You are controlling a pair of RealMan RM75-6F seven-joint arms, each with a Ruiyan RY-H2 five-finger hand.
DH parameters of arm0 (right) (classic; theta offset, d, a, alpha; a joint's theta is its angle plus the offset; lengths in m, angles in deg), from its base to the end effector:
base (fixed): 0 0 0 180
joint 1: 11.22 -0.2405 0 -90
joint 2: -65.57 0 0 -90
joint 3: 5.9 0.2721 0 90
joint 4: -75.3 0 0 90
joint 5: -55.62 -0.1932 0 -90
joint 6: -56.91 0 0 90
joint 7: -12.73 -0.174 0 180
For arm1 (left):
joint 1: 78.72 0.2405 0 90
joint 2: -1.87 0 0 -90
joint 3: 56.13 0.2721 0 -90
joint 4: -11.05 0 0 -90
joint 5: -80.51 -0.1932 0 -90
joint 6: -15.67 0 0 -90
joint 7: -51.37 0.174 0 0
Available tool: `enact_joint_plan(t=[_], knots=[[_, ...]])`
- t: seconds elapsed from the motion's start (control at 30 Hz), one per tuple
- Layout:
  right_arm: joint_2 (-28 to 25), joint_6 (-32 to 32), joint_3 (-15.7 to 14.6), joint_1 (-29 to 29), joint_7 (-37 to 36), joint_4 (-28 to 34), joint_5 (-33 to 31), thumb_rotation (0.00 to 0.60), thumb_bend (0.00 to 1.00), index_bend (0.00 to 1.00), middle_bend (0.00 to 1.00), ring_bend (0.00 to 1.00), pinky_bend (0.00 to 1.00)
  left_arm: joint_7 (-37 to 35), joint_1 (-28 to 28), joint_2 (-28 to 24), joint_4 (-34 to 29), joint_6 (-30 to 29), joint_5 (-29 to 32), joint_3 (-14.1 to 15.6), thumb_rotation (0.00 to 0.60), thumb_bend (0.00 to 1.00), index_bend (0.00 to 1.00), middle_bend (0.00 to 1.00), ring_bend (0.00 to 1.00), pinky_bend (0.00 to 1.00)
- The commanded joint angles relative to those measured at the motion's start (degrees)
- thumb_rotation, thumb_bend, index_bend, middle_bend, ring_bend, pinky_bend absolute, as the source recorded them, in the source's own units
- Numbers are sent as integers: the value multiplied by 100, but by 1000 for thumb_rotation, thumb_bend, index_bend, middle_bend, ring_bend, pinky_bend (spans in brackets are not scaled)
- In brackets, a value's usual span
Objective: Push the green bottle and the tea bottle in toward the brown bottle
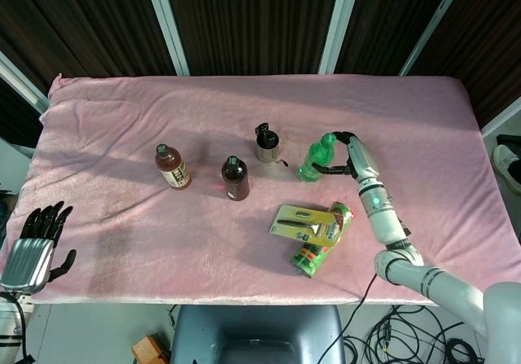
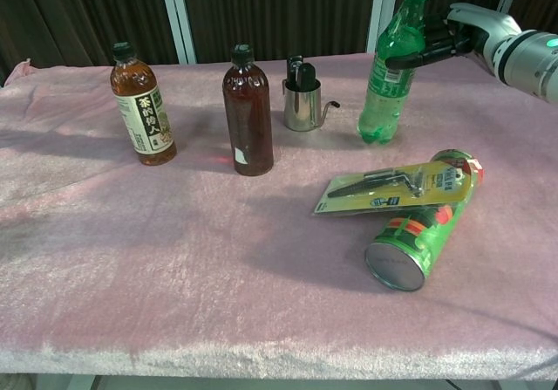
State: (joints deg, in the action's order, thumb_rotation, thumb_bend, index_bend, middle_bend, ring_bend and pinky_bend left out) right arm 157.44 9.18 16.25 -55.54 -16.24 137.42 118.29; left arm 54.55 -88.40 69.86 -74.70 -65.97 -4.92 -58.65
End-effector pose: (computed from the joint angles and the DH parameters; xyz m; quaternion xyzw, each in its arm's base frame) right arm -0.1924 -0.4659 0.0400 0.4824 -0.5959 0.5389 0.3489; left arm -0.3228 0.2386 0.1598 -0.6354 -0.3520 -0.3625 0.5839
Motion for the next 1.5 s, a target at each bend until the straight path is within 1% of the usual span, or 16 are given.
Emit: enact_joint_plan(t=[0.03,0.27,0.33,0.4,0.5,0.6,0.73,1.0,1.23,1.5], knots=[[-64,-233,64,99,-58,377,137,600,337,880,505,350,244,-10,9,-4,-2,-19,-11,2,600,374,0,0,0,48],[-325,-283,44,180,-14,1053,262,600,340,889,513,358,244,-13,8,-4,-8,-20,-30,11,600,374,0,0,0,47],[-471,-284,2,189,222,1464,278,600,342,889,513,358,244,-8,1,-3,-12,-11,-36,12,600,374,0,0,0,47],[-502,-330,-47,134,648,1857,249,600,344,889,513,358,244,-6,-5,-5,-15,-11,-45,10,600,374,0,0,0,48],[-325,-367,5,-38,1269,2010,-111,600,344,889,513,358,244,-5,-8,-6,-18,-6,-44,9,600,374,0,0,0,48],[-100,-335,102,-229,1659,2034,-526,600,344,889,513,358,244,-10,-3,-11,-19,-19,-39,2,600,373,0,0,0,47],[168,-402,191,-432,2059,1961,-875,600,344,889,513,358,244,-32,11,-20,-14,-41,-29,-4,600,374,0,0,0,48],[440,-509,247,-651,2598,1782,-1274,600,345,889,513,358,244,-91,27,-38,3,-48,-37,8,600,375,0,0,0,48],[625,-504,309,-761,2822,1386,-1554,600,350,889,513,358,244,-151,51,-54,16,-87,-43,6,600,375,0,0,0,48],[709,-383,341,-791,2797,1152,-1609,600,351,883,513,358,245,-155,22,-55,20,-29,-15,-10,600,373,0,0,0,48]])
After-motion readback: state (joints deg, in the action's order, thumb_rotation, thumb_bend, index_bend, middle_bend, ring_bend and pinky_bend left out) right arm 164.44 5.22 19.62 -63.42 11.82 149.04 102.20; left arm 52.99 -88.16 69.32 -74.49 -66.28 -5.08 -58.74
